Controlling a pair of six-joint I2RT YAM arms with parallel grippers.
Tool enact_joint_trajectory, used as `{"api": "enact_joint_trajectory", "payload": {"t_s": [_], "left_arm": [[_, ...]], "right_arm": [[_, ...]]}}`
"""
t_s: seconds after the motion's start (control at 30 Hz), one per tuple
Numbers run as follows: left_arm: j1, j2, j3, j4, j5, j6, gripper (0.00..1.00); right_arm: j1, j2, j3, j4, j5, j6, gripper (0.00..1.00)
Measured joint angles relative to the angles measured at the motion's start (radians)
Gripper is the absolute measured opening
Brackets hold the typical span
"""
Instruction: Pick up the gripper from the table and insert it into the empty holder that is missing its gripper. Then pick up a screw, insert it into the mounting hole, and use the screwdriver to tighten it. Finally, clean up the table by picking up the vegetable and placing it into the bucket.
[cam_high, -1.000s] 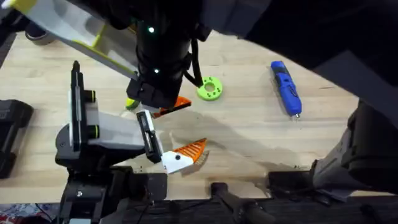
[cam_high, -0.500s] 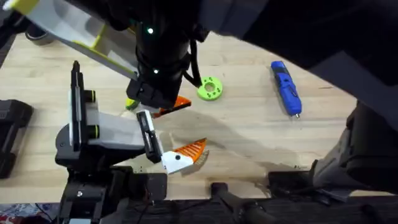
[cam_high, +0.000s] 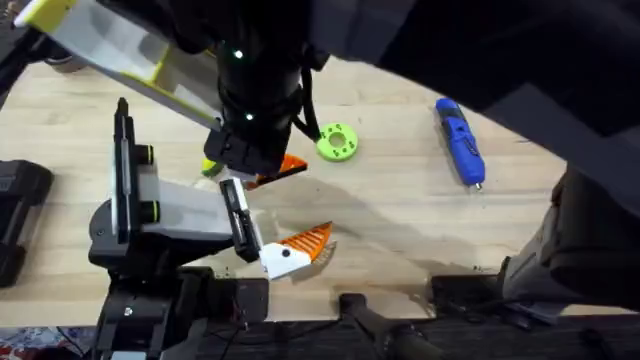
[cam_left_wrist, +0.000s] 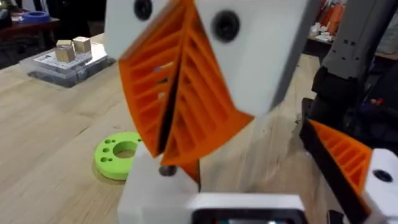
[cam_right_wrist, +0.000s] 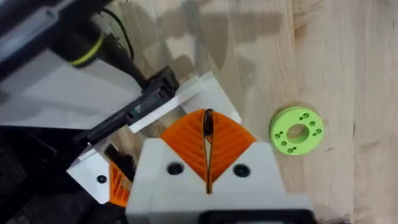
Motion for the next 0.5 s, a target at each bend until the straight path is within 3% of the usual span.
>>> {"api": "enact_joint_trajectory", "payload": {"t_s": [0.5], "left_arm": [[0.000,0.000,0.000,0.000,0.000,0.000,0.990]], "right_arm": [[0.000,0.008,0.000,-0.003,0.000,0.000,0.011]]}}
